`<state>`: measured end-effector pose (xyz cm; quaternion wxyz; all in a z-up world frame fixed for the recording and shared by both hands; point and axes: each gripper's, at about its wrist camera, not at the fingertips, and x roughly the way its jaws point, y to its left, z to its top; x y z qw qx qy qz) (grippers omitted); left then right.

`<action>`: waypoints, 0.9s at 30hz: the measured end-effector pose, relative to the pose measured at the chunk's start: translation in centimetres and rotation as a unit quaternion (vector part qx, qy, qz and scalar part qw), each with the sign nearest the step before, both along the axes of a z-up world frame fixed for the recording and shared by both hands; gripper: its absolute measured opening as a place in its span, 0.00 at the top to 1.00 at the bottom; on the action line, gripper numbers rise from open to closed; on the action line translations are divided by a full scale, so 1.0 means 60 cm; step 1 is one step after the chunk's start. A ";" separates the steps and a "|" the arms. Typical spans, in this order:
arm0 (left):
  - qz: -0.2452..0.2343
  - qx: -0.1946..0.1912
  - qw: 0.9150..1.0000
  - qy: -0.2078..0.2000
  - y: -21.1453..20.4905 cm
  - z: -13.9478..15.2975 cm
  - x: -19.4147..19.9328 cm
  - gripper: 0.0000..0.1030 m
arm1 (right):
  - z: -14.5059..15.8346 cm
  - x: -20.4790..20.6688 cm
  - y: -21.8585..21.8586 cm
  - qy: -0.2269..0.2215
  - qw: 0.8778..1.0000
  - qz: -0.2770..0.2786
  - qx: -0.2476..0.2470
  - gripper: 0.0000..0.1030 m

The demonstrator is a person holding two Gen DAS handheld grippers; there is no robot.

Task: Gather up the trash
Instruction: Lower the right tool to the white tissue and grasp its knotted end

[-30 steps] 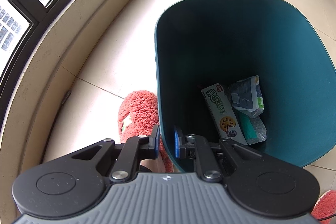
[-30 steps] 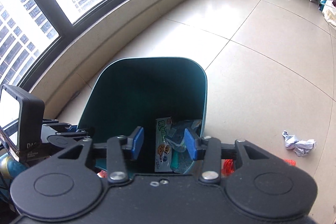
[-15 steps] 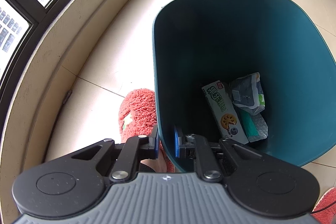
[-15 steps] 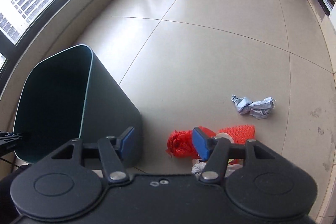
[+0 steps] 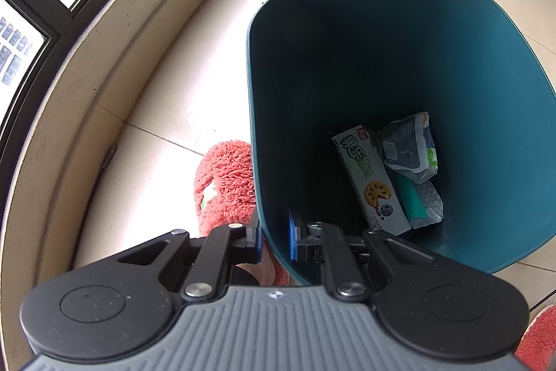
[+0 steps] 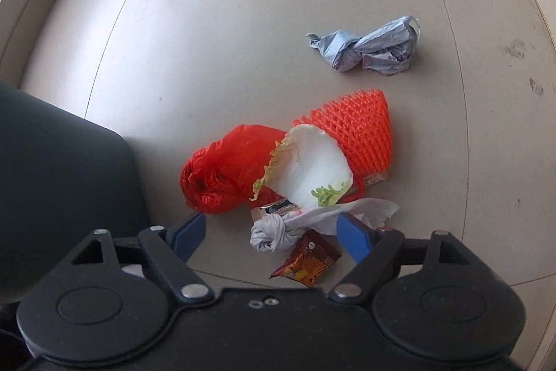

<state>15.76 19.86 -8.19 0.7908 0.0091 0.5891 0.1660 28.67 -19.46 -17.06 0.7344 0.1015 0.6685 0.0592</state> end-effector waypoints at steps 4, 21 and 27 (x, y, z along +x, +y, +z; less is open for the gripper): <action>-0.001 -0.004 1.000 0.001 0.002 -0.001 0.001 0.88 | -0.037 -0.005 0.021 0.017 1.000 0.013 -0.001 0.21; -0.006 -0.002 1.000 0.001 0.000 -0.003 0.001 0.88 | -0.115 0.005 0.039 0.044 0.998 0.014 -0.038 0.55; -0.006 -0.001 1.000 0.002 0.000 -0.003 0.001 0.88 | -0.100 -0.003 0.039 0.034 0.998 0.026 -0.048 0.70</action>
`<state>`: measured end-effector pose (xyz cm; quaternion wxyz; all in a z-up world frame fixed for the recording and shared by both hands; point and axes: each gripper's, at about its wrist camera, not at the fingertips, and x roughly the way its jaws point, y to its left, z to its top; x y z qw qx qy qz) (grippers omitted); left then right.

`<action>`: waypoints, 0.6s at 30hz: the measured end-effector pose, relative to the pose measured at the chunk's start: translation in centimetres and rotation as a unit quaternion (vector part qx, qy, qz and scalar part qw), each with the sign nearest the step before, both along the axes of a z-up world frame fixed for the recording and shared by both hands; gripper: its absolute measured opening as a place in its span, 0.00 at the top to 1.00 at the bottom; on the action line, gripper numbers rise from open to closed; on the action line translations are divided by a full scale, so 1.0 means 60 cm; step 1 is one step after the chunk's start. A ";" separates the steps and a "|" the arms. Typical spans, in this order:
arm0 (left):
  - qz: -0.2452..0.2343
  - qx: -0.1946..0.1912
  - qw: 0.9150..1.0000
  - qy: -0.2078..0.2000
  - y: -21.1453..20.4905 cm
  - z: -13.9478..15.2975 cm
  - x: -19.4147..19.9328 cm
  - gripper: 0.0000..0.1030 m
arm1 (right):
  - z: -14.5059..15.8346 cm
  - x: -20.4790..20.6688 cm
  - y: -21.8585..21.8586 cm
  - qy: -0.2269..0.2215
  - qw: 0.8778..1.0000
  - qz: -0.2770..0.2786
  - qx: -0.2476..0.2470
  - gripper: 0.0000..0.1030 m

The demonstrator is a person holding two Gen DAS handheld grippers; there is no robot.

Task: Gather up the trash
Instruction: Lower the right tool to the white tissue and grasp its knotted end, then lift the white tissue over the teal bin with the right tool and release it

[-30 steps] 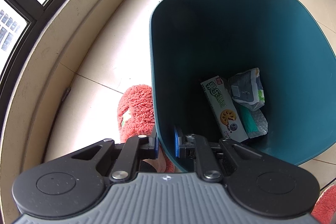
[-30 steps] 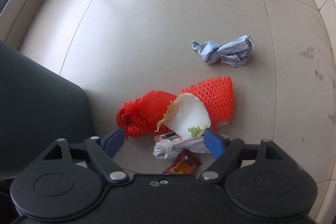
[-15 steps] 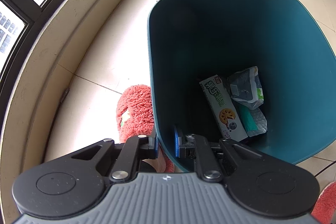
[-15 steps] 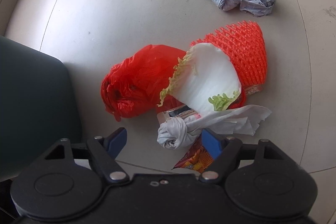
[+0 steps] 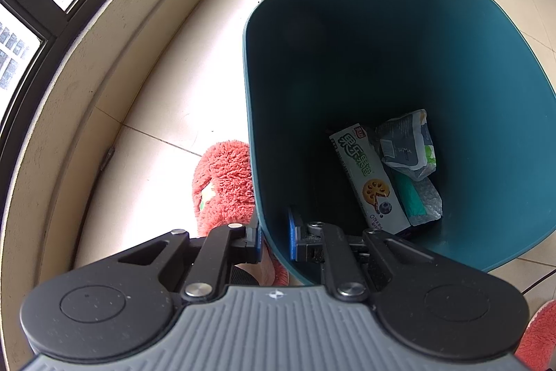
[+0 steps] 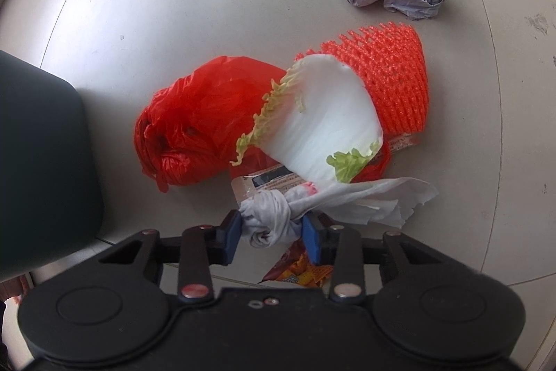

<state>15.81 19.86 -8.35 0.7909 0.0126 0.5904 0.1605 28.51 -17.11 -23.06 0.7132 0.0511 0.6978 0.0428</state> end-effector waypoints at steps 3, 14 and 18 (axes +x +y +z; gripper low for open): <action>0.002 -0.001 1.000 0.001 0.000 0.000 0.000 0.88 | 0.018 -0.003 -0.006 -0.004 1.000 0.006 0.000 0.73; 0.005 0.000 1.000 0.000 -0.001 0.001 0.001 0.88 | 0.153 -0.008 -0.022 -0.044 0.998 0.054 0.004 0.75; 0.004 0.000 1.000 0.000 0.000 0.001 0.000 0.88 | 0.205 -0.014 -0.019 -0.063 0.996 0.069 0.008 0.75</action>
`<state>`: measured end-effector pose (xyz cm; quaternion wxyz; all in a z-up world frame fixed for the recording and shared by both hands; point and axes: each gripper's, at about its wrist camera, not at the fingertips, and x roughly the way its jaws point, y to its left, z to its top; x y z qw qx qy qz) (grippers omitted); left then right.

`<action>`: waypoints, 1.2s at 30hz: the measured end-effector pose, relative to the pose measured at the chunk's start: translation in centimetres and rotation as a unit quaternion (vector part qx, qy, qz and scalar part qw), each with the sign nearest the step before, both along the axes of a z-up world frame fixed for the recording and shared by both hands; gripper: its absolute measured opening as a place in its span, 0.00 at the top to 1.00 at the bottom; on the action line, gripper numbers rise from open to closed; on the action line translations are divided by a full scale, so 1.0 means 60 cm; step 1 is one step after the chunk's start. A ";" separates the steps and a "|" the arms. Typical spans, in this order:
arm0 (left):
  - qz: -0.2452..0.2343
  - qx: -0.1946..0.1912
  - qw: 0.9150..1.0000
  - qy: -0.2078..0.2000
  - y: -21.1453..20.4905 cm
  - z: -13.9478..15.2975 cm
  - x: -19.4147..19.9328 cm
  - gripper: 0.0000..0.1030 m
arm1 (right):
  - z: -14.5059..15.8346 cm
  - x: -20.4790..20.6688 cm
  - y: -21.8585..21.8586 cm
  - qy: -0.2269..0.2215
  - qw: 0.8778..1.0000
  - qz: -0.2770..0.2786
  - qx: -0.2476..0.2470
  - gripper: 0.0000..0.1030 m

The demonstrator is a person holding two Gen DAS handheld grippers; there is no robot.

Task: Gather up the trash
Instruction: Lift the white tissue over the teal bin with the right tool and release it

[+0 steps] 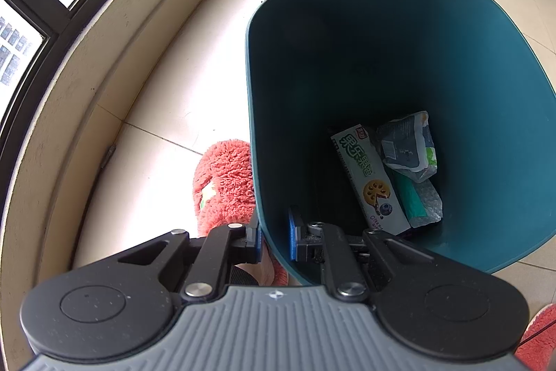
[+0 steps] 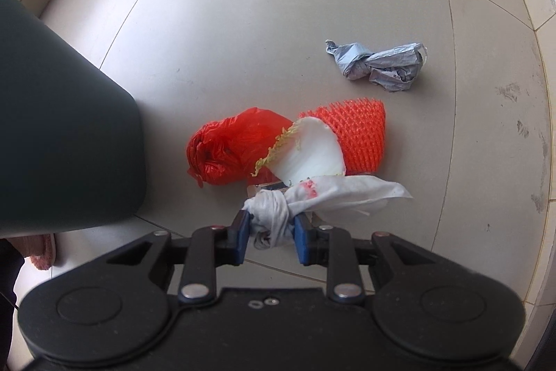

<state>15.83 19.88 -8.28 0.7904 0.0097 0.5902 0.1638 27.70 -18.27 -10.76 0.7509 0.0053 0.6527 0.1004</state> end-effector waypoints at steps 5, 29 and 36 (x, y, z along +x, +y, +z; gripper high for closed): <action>-0.001 0.001 1.000 -0.001 0.000 0.000 -0.001 0.88 | 0.085 -0.011 0.027 -0.037 0.998 0.045 0.020 0.75; 0.003 -0.019 1.000 0.000 0.005 0.001 -0.002 0.87 | 0.292 -0.061 0.327 -0.158 0.934 0.309 0.082 0.75; 0.003 -0.031 1.000 -0.001 0.014 0.003 -0.003 0.87 | 0.235 -0.078 0.387 -0.141 0.912 0.382 0.056 0.76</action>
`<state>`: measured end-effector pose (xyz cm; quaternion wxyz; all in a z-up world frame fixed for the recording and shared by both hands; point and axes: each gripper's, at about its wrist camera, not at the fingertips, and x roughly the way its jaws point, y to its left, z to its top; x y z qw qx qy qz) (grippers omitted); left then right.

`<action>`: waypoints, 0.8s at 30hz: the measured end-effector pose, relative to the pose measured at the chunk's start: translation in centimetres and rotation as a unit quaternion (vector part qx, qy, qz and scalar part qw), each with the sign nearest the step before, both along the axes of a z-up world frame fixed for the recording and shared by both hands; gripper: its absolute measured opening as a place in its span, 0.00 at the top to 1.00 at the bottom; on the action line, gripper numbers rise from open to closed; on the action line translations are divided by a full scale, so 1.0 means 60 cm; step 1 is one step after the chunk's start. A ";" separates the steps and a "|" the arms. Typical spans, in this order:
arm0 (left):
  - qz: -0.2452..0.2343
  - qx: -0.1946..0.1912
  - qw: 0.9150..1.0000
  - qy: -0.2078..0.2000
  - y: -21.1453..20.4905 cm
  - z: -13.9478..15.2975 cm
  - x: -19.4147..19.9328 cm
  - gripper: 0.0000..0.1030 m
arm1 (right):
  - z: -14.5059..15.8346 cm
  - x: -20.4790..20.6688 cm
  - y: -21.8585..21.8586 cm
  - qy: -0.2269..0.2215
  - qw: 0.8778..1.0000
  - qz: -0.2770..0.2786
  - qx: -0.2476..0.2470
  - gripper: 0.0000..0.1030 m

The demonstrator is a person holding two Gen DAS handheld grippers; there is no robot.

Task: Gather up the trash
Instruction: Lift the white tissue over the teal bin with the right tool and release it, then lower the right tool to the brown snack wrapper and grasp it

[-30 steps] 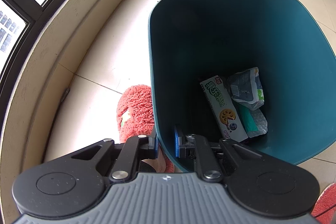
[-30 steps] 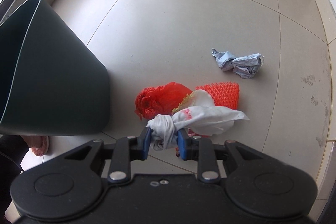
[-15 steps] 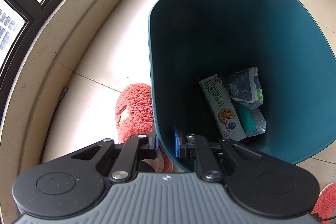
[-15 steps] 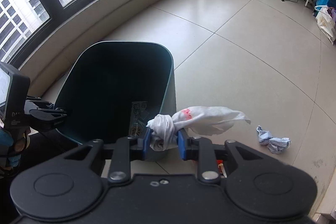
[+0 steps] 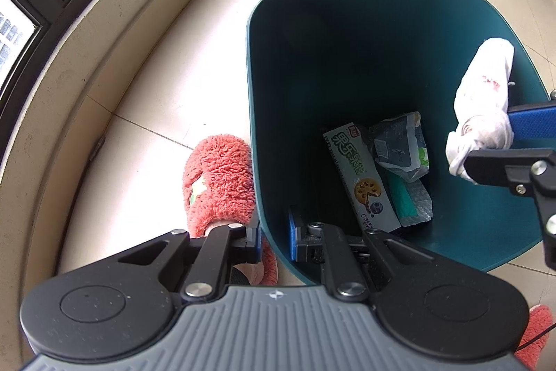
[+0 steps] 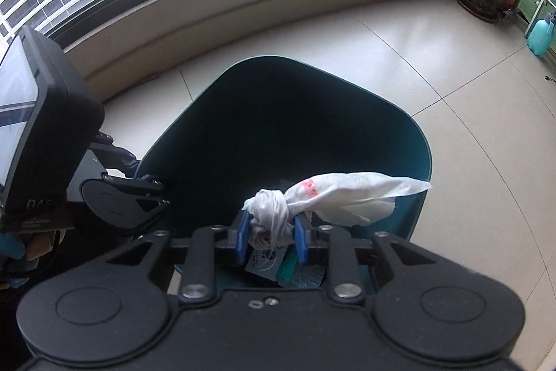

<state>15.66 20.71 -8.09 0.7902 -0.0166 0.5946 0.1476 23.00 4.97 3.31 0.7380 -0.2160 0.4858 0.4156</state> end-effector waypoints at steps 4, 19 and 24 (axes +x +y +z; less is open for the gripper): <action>0.000 -0.002 1.000 0.000 0.001 0.000 0.000 0.87 | -0.040 -0.002 0.010 0.014 0.999 0.021 -0.028 0.75; 0.000 -0.002 1.000 0.001 0.001 0.003 0.000 0.87 | -0.080 0.000 -0.008 0.049 0.998 -0.003 -0.037 0.60; -0.001 0.002 1.000 0.001 -0.001 0.004 0.000 0.87 | -0.044 -0.003 -0.033 0.042 0.999 -0.023 -0.010 0.56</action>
